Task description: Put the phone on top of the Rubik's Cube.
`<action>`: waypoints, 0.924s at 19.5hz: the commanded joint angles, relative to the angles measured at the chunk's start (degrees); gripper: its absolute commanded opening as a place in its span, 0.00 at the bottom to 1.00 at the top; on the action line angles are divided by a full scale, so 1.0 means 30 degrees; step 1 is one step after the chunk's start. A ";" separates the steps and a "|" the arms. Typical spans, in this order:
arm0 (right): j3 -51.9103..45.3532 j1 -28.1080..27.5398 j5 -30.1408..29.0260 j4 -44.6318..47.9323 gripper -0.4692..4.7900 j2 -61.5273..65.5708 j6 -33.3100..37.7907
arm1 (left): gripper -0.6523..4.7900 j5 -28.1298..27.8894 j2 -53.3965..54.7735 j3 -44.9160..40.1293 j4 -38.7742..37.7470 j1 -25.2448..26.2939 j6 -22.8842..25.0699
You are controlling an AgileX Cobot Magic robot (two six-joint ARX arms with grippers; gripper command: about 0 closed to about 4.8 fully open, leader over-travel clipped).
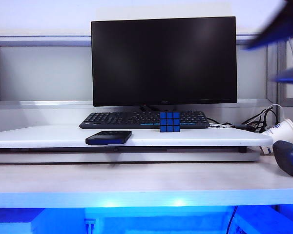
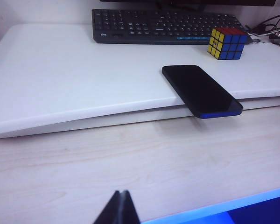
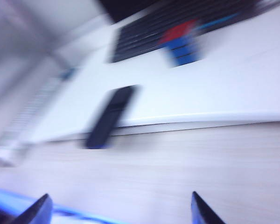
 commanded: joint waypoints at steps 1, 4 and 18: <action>0.1035 0.1865 -0.0882 0.4940 0.89 0.4517 0.3067 | 0.12 0.0211 0.0007 0.0007 -0.0102 0.0015 -0.0029; 0.3337 0.2892 -0.2769 0.7555 0.98 0.9959 0.4575 | 0.12 0.0211 0.0007 0.0007 -0.0095 0.0015 -0.0022; 1.0856 0.2980 -0.5078 1.1941 1.00 2.3321 1.0528 | 0.12 0.0211 0.0007 0.0007 -0.0109 0.0022 -0.0036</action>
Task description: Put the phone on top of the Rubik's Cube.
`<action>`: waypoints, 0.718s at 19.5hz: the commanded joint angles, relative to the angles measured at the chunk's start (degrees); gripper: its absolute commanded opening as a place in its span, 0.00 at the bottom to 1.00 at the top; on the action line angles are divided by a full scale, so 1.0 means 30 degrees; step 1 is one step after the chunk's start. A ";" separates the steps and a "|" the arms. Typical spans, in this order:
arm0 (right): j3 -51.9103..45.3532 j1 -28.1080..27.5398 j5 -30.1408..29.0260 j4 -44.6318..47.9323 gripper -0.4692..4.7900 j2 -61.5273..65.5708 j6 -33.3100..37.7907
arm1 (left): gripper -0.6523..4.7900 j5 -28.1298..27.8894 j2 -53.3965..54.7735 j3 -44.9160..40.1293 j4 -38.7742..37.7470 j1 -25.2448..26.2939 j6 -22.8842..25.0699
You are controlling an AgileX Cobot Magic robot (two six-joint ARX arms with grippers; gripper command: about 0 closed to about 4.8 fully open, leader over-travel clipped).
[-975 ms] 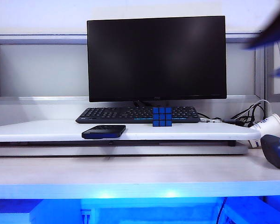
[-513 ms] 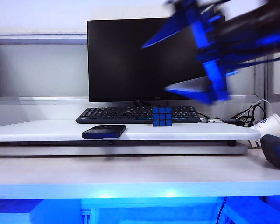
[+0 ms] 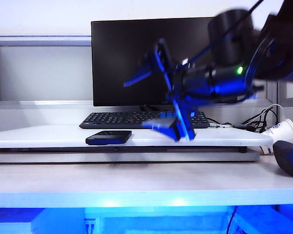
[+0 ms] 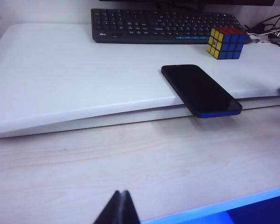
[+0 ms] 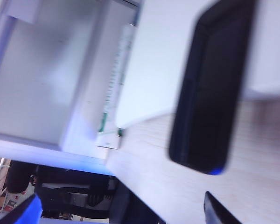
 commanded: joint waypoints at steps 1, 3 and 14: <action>0.0648 0.0029 -0.0138 0.0386 1.00 0.1056 0.0546 | 0.12 0.0131 0.0007 0.0000 -0.0087 0.0022 -0.0036; 0.1122 0.0036 -0.0160 0.0393 1.00 0.1887 0.0656 | 0.12 0.0138 0.0007 0.0000 -0.0080 0.0022 -0.0036; 0.4102 0.0627 -0.0153 0.0131 0.99 0.5224 0.1588 | 0.12 0.0138 0.0007 0.0000 -0.0087 0.0029 -0.0044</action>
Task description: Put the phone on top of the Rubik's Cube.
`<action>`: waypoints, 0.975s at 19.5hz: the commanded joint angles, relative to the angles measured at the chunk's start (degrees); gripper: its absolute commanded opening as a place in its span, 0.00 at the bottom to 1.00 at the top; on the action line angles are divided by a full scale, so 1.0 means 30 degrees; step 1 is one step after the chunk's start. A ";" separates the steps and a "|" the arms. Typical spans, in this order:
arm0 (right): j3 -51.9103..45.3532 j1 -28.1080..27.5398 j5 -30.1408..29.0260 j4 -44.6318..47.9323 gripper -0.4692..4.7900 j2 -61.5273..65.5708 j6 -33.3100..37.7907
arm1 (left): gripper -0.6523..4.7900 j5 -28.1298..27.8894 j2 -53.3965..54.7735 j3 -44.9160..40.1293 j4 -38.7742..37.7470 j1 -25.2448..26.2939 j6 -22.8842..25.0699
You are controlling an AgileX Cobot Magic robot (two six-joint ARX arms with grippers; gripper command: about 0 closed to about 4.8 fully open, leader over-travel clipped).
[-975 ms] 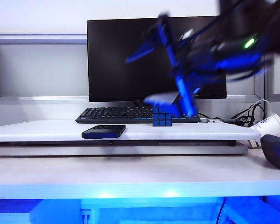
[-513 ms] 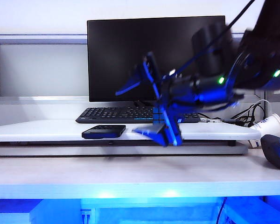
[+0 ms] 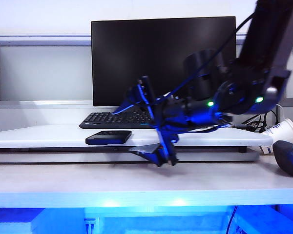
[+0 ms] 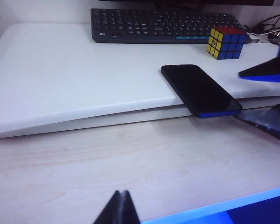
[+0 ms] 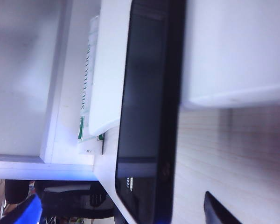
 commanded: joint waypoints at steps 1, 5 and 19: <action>0.0801 0.0415 -0.0029 -0.0168 0.96 0.0408 0.0066 | 0.12 0.0131 0.0007 0.0000 -0.0087 0.0029 -0.0022; 0.1144 0.0736 0.0466 -0.0678 0.74 0.0729 0.0044 | 0.12 0.0138 0.0007 0.0000 -0.0087 0.0029 -0.0029; 0.1137 0.0736 0.0474 0.1821 0.07 0.0685 -0.0583 | 0.12 0.0146 0.0007 0.0000 -0.0095 0.0029 -0.0087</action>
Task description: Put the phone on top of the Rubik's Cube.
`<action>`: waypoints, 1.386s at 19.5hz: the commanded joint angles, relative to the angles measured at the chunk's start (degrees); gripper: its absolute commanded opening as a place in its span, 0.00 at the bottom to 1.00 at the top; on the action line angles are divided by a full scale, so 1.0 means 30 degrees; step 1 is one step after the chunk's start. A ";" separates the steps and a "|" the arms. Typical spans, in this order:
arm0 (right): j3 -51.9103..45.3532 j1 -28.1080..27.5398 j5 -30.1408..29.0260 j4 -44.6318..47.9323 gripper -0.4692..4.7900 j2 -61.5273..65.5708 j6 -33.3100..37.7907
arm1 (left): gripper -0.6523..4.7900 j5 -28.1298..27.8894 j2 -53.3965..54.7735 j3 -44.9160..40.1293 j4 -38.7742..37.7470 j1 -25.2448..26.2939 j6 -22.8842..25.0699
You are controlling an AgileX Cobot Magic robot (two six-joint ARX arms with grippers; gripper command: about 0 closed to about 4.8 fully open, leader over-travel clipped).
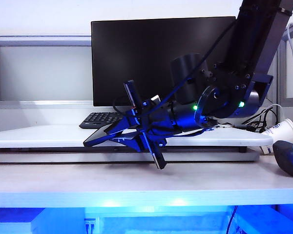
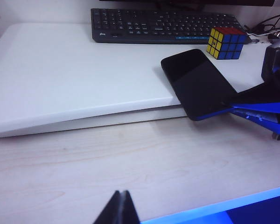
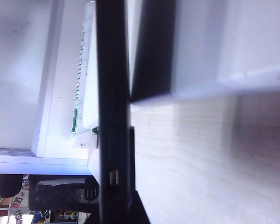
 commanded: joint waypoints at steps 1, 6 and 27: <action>0.0073 0.0000 0.0022 0.2856 0.07 -0.0160 -0.0233 | 0.12 0.0146 0.0007 0.0000 -0.0095 0.0029 -0.0051; 0.0080 -0.0146 0.0051 0.3410 0.07 -0.1013 -0.0255 | 0.12 0.0138 0.0007 0.0000 -0.0095 0.0029 -0.0044; 0.3869 -0.5566 -0.0007 -0.1872 0.07 -0.2229 -0.2397 | 0.12 0.0131 0.0007 0.0000 -0.0095 0.0029 -0.0044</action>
